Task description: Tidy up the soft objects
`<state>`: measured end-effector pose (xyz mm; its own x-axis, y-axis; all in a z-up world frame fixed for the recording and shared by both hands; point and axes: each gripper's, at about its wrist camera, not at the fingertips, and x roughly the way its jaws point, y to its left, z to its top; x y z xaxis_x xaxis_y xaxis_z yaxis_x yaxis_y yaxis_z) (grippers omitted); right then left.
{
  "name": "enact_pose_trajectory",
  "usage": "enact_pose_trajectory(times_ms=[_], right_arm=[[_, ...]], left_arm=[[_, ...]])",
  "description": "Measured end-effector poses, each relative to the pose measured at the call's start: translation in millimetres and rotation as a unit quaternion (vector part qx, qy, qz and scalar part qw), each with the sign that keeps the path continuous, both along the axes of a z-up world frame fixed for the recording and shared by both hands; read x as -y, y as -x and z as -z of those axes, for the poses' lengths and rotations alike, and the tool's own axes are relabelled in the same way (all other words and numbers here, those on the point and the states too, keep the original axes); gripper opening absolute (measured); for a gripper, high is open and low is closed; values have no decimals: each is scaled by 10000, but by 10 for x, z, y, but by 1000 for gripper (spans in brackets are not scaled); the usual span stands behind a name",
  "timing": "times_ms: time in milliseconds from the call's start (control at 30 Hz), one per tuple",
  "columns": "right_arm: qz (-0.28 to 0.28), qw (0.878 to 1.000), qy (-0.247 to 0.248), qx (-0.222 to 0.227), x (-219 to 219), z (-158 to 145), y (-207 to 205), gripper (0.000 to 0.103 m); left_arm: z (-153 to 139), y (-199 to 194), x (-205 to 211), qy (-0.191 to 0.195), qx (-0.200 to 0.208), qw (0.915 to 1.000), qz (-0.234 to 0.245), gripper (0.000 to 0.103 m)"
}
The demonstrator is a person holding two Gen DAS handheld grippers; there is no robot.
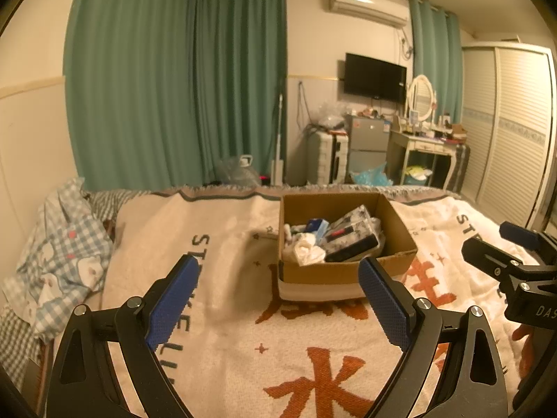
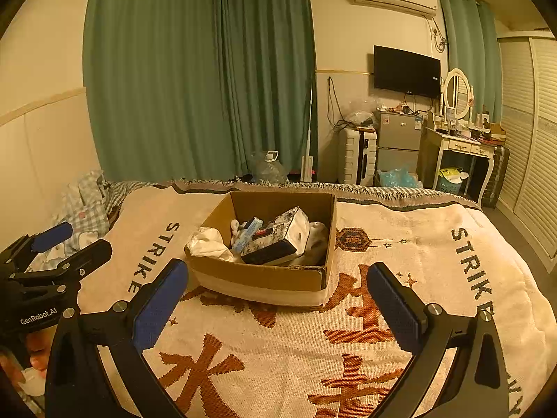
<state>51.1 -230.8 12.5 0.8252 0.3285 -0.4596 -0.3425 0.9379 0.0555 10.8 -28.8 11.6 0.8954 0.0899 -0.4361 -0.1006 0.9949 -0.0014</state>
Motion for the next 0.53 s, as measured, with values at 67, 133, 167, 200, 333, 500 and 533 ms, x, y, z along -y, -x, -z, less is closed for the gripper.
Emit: enact_pose_trajectory(times_ms=[67, 133, 167, 200, 333, 500, 533], right_arm=[[-1, 10000, -3, -3, 0, 1, 1, 103], [-5, 10000, -1, -6, 0, 1, 0, 103], [-6, 10000, 1, -14, -2, 5, -1, 103], [-6, 10000, 1, -17, -5, 8, 0, 103], [-8, 10000, 2, -28, -13, 17, 0, 103], [-7, 10000, -4, -67, -17, 45, -10, 103], [-7, 10000, -3, -73, -19, 49, -10, 103]], left_arm=[[3, -2, 0, 5, 2, 10000, 2, 94], [6, 1, 3, 18, -9, 10000, -4, 94], [7, 1, 3, 23, -9, 10000, -2, 94], [8, 2, -1, 30, -13, 10000, -5, 94], [20, 11, -12, 28, -17, 10000, -25, 94], [24, 6, -15, 36, -31, 10000, 3, 94], [21, 9, -16, 36, -30, 10000, -8, 94]])
